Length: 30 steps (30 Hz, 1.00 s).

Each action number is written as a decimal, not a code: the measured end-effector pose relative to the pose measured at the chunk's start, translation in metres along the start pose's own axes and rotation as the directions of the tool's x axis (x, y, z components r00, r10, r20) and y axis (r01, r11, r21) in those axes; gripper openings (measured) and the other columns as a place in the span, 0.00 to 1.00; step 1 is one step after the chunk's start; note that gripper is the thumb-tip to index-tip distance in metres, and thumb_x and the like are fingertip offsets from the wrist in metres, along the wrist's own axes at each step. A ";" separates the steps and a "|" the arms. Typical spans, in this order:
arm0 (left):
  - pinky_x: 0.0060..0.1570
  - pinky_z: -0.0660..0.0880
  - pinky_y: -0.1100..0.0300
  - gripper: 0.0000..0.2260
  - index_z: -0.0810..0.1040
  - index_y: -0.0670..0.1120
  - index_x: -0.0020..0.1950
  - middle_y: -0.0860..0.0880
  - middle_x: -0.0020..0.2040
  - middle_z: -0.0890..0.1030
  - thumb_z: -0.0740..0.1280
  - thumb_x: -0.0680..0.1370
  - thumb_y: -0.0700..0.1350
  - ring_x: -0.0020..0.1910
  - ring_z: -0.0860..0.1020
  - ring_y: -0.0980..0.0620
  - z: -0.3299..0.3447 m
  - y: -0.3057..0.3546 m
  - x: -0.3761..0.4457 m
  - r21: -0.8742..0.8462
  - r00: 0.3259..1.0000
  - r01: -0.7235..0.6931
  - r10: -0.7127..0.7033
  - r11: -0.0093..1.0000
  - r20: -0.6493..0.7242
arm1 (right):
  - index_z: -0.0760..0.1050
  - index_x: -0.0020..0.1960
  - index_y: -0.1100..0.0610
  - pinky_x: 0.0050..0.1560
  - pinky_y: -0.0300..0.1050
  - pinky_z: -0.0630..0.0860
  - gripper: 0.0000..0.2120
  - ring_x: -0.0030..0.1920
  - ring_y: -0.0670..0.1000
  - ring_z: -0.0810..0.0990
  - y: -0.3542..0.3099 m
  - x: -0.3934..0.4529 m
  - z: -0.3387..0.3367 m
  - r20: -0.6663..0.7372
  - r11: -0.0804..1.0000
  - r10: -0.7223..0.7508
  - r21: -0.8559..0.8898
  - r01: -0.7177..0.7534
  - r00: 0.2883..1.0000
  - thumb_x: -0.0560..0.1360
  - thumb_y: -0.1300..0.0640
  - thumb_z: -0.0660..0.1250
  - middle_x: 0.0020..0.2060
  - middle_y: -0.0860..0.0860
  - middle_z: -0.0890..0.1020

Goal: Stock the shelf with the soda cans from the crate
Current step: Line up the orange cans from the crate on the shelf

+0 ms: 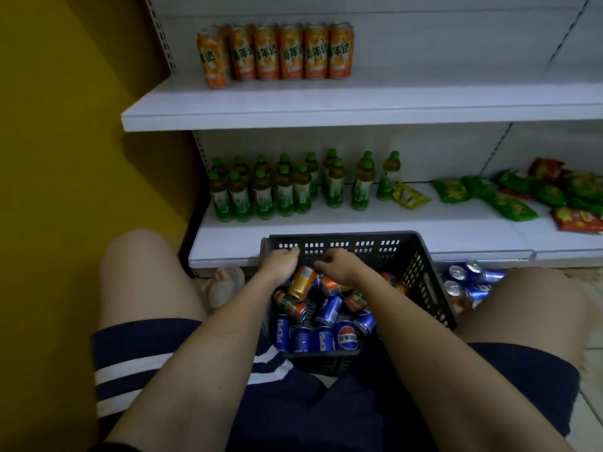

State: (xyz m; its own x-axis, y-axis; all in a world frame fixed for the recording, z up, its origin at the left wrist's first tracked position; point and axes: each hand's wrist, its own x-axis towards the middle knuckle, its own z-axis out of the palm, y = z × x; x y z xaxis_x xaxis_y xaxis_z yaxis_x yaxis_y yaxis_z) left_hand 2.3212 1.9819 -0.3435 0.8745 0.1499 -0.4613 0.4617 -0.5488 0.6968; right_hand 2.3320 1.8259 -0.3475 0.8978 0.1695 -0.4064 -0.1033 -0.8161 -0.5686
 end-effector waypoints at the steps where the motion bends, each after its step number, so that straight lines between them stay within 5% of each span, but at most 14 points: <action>1: 0.50 0.70 0.55 0.19 0.78 0.43 0.56 0.43 0.54 0.80 0.54 0.83 0.55 0.49 0.76 0.47 0.008 -0.009 0.002 -0.014 0.999 0.026 -0.026 1.000 0.028 | 0.75 0.62 0.59 0.53 0.48 0.74 0.19 0.54 0.55 0.79 0.006 0.000 0.007 0.015 1.000 0.016 0.009 -0.017 1.000 0.80 0.46 0.63 0.56 0.56 0.81; 6: 0.58 0.74 0.52 0.25 0.79 0.43 0.60 0.42 0.54 0.81 0.57 0.78 0.61 0.53 0.79 0.43 0.043 -0.042 0.014 -0.122 0.972 0.194 -0.174 0.973 0.158 | 0.75 0.48 0.57 0.40 0.45 0.71 0.10 0.45 0.55 0.77 0.048 0.002 0.051 0.107 0.995 0.094 0.002 -0.095 0.990 0.80 0.50 0.64 0.43 0.54 0.80; 13: 0.44 0.70 0.53 0.19 0.73 0.45 0.62 0.44 0.54 0.79 0.57 0.81 0.58 0.46 0.75 0.47 0.091 -0.073 0.050 -0.333 0.889 0.456 -0.407 0.825 0.210 | 0.72 0.65 0.57 0.57 0.53 0.77 0.18 0.57 0.57 0.77 0.093 0.022 0.091 0.290 0.958 0.192 -0.264 -0.114 0.937 0.79 0.52 0.67 0.60 0.57 0.77; 17: 0.47 0.67 0.54 0.20 0.74 0.44 0.65 0.43 0.60 0.78 0.55 0.82 0.56 0.50 0.74 0.45 0.105 -0.094 0.081 -0.439 0.825 0.562 -0.516 0.701 0.232 | 0.65 0.73 0.56 0.62 0.56 0.73 0.27 0.67 0.60 0.69 0.083 0.062 0.095 0.259 0.898 0.064 -0.435 0.057 0.964 0.77 0.53 0.69 0.70 0.58 0.69; 21: 0.33 0.65 0.57 0.18 0.76 0.44 0.60 0.45 0.53 0.77 0.55 0.82 0.55 0.38 0.72 0.51 0.108 -0.111 0.110 -0.554 0.746 0.629 -0.623 0.545 0.236 | 0.58 0.77 0.51 0.72 0.63 0.62 0.35 0.75 0.59 0.58 0.058 0.113 0.103 0.306 0.784 -0.084 -0.568 0.252 0.948 0.76 0.55 0.70 0.74 0.55 0.61; 26: 0.50 0.72 0.55 0.22 0.76 0.41 0.66 0.43 0.63 0.79 0.58 0.81 0.55 0.60 0.78 0.42 0.116 -0.131 0.155 -0.611 0.720 0.638 -0.645 0.468 0.257 | 0.54 0.78 0.47 0.74 0.70 0.50 0.39 0.79 0.58 0.48 0.044 0.180 0.122 0.394 0.588 -0.156 -0.700 0.405 0.906 0.75 0.63 0.69 0.78 0.53 0.54; 30: 0.46 0.70 0.60 0.20 0.75 0.40 0.66 0.44 0.63 0.79 0.55 0.84 0.52 0.59 0.78 0.43 0.124 -0.147 0.173 -0.641 0.709 0.650 -0.630 0.408 0.318 | 0.52 0.79 0.45 0.73 0.72 0.47 0.38 0.79 0.56 0.42 0.051 0.220 0.135 0.511 0.518 -0.076 -0.713 0.472 0.856 0.77 0.65 0.65 0.79 0.52 0.50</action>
State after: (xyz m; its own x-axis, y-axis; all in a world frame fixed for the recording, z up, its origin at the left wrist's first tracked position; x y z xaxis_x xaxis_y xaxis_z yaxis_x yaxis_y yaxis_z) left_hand 2.3860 1.9864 -0.5939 0.2816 0.1899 -0.9405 0.8521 0.4012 0.3362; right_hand 2.4659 1.8958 -0.5627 0.5576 0.4893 -0.6706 0.6753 -0.7371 0.0237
